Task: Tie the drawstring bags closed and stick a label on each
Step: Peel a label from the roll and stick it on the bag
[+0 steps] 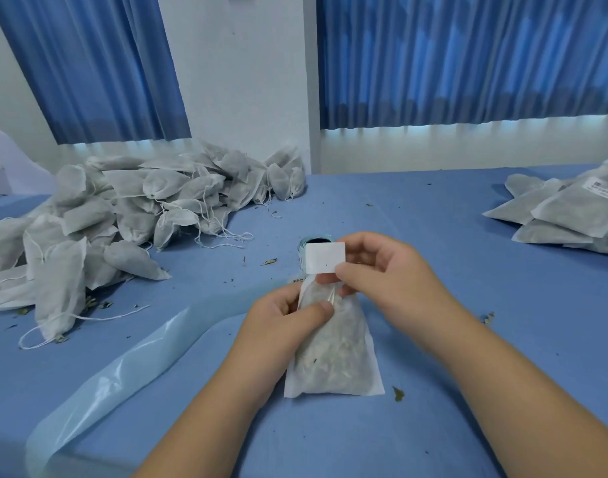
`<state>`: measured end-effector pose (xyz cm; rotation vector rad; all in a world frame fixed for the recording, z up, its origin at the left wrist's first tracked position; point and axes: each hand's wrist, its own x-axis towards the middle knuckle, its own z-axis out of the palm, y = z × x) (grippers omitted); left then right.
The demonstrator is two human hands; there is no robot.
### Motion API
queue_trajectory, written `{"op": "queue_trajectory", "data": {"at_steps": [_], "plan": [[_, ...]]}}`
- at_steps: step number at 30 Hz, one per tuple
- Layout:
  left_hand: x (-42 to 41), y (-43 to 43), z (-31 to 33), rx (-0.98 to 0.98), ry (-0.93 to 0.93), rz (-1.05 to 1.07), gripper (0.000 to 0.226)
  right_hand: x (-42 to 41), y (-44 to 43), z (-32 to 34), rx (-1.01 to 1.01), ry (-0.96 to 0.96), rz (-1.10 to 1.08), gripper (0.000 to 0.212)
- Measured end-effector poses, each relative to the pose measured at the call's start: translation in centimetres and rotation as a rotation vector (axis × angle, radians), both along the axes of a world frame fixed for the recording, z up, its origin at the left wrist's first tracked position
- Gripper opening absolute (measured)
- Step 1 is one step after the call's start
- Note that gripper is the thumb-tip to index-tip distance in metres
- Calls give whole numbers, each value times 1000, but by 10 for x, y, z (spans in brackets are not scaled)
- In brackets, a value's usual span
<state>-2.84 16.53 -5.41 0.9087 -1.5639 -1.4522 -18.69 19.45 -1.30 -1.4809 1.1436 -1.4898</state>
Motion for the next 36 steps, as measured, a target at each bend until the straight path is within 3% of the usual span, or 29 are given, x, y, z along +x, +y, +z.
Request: {"op": "queue_trajectory", "data": {"at_steps": [7,14,20,23,26,28,32,34,36], "plan": [[5,-4,0,97,81,-64,28,2,5,-9,-158,272,-97,32],[7,-6,0,169,178,-100,29,3,8,-15,-466,701,-259,18],[8,-4,5,215,260,-144,32,2,12,-15,-523,899,-226,22],[3,-10,10,240,182,-103,27,2,14,-15,-526,1028,-220,22],[4,-8,8,294,257,-104,40,1,15,-15,-509,1116,-191,20],[7,-4,6,290,323,-94,48,-1,15,-15,-505,1136,-173,23],[10,-3,2,220,321,-48,39,-6,20,-21,-447,1015,-135,46],[11,-3,2,198,313,-45,39,-8,22,-23,-332,825,-126,42],[10,0,2,156,300,-29,38,-7,22,-23,-233,636,-126,24]]}}
